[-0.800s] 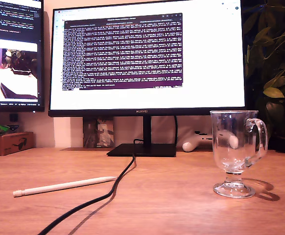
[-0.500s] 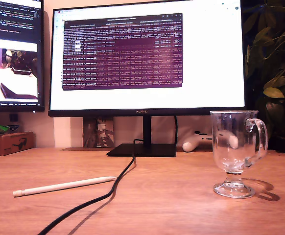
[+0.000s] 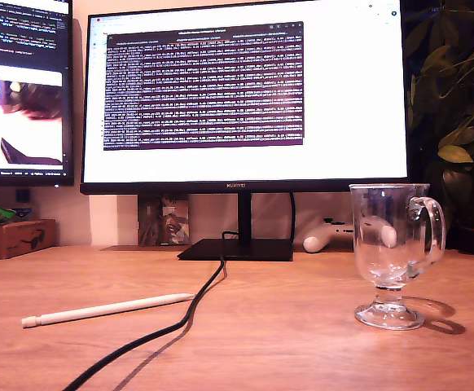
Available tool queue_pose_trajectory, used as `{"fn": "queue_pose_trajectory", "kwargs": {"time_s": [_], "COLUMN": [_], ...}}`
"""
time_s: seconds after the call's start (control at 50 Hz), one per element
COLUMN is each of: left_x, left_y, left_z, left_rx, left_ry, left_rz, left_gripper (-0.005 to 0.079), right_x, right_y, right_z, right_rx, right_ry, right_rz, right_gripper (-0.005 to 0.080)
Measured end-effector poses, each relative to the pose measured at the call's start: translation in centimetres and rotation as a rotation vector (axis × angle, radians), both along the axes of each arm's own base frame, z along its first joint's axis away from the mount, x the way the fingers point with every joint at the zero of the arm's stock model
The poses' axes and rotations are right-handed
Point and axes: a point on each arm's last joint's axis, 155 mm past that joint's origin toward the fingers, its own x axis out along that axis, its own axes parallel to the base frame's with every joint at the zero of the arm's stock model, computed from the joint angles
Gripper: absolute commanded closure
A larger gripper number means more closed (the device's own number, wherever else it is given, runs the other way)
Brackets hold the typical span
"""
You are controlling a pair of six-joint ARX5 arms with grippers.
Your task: Pick the small glass cups in front of you with each of your hands, and place them behind the white pen
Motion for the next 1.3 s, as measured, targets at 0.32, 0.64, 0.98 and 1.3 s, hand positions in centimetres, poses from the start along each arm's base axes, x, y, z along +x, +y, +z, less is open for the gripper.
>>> {"fn": "queue_pose_trajectory", "kwargs": {"time_s": [0.32,0.64,0.98,1.3], "left_x": [-0.3,-0.5,-0.5,-0.5], "left_y": [-2.7,-3.4,-3.4,-3.4], "left_z": [1.2,1.3,1.3,1.3], "left_rx": [-0.231,-0.248,-0.248,-0.247], "left_ry": [-0.001,0.005,0.005,0.005], "left_rz": [-0.09,-0.127,-0.127,-0.126], "left_gripper": [0.0754,0.0754,0.0754,0.0754], "right_x": [-3.7,-7.4,-6.4,-4.0], "right_y": [6.1,6.4,5.3,7.9], "right_z": [0.4,6.1,4.4,3.8], "right_rx": [0.343,0.316,-0.012,-0.291], "right_ry": [0.23,0.438,0.832,0.969], "right_rz": [0.28,0.288,0.246,0.366], "right_gripper": [0.0763,0.0763,0.075,0.0523]}}
